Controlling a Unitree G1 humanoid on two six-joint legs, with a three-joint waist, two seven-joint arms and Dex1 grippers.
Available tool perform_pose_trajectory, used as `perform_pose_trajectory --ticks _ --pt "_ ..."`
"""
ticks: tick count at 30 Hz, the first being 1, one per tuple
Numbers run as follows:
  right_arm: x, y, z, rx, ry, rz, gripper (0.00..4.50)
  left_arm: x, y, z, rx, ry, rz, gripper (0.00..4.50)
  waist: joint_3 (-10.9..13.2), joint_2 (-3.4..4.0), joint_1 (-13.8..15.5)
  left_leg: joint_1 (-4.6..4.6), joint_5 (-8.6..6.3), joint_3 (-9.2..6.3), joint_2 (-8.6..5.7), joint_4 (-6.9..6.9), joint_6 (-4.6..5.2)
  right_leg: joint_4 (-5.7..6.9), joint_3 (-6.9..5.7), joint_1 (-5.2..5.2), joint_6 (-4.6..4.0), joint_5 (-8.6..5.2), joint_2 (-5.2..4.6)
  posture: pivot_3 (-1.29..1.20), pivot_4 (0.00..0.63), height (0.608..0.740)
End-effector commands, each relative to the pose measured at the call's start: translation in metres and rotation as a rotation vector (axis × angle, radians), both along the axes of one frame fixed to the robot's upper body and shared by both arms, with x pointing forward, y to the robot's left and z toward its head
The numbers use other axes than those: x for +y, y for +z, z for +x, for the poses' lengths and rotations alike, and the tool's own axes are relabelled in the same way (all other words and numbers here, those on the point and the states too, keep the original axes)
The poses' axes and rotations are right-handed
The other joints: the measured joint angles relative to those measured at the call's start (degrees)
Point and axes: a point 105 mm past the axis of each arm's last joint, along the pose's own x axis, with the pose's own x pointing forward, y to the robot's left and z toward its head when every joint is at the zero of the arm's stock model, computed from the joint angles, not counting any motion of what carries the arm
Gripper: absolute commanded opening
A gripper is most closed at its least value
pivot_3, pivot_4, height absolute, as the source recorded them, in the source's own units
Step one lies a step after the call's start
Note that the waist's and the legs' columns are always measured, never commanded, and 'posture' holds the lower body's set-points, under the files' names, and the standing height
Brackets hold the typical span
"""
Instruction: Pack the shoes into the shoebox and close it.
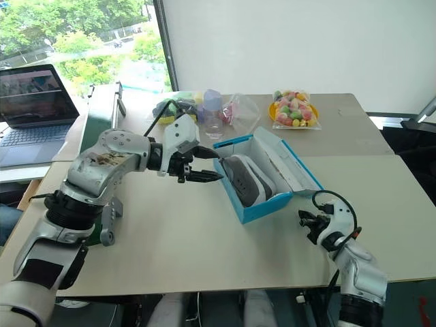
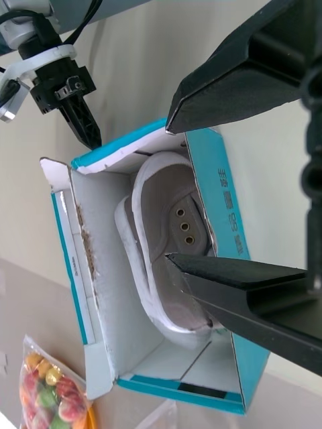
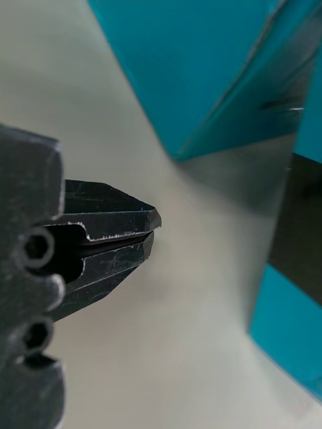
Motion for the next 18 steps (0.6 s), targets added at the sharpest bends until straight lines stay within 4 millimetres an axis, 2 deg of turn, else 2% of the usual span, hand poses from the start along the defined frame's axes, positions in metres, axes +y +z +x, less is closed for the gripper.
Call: perform_pose_trajectory --ticks 1,5,7,9,11,14,18 --pt "-0.002 0.015 0.014 -0.113 0.002 -0.012 0.09 0.002 0.016 -0.006 -0.061 0.005 -0.016 3.02 0.0 0.0 0.0 0.0 0.0 0.0 -0.02 0.0 0.0 0.03 0.03 0.0 0.0 0.0 0.0 0.0 0.15 0.738" --pt "0.001 0.023 0.029 -0.191 -0.011 -0.029 0.09 0.002 0.017 -0.008 -0.058 0.018 -0.022 3.02 0.0 0.0 0.0 0.0 0.01 0.01 -0.13 0.01 0.01 0.04 0.19 0.01 0.01 0.0 -0.01 0.0 0.15 0.738" --pt "-0.001 0.028 0.037 -0.232 -0.029 -0.116 0.09 0.001 0.017 -0.008 -0.058 0.028 -0.027 3.02 0.0 0.0 0.0 0.03 0.01 0.02 -0.15 0.04 0.02 0.06 0.26 0.03 0.01 0.0 0.0 0.0 0.15 0.738" --pt "-0.002 0.037 0.045 -0.284 -0.05 -0.191 0.09 0.001 0.017 -0.008 -0.057 0.032 -0.026 3.02 0.0 0.0 0.0 0.05 0.01 0.02 -0.17 0.04 0.02 0.07 0.27 0.04 0.01 0.01 0.0 0.0 0.15 0.738" --pt "-0.003 0.054 0.05 -0.361 -0.07 -0.242 0.09 0.0 0.017 -0.008 -0.057 0.033 -0.032 3.02 0.0 0.0 0.0 0.07 0.01 0.03 -0.17 0.05 0.02 0.08 0.29 0.04 0.02 0.01 0.01 0.0 0.15 0.738" --pt "-0.005 0.074 0.053 -0.42 -0.109 -0.169 0.09 -0.001 0.017 -0.008 -0.054 0.036 -0.037 3.02 0.0 0.0 0.0 0.17 0.01 0.03 -0.19 0.05 0.02 0.31 0.39 0.04 0.01 0.01 0.0 0.0 0.15 0.738" --pt "0.002 0.117 0.049 -0.541 -0.07 0.088 0.09 0.005 0.008 -0.003 -0.025 0.089 -0.022 3.02 0.0 0.0 0.0 0.39 0.01 0.06 -0.23 0.05 0.02 0.65 0.59 0.06 0.0 0.0 0.02 0.0 0.15 0.738"
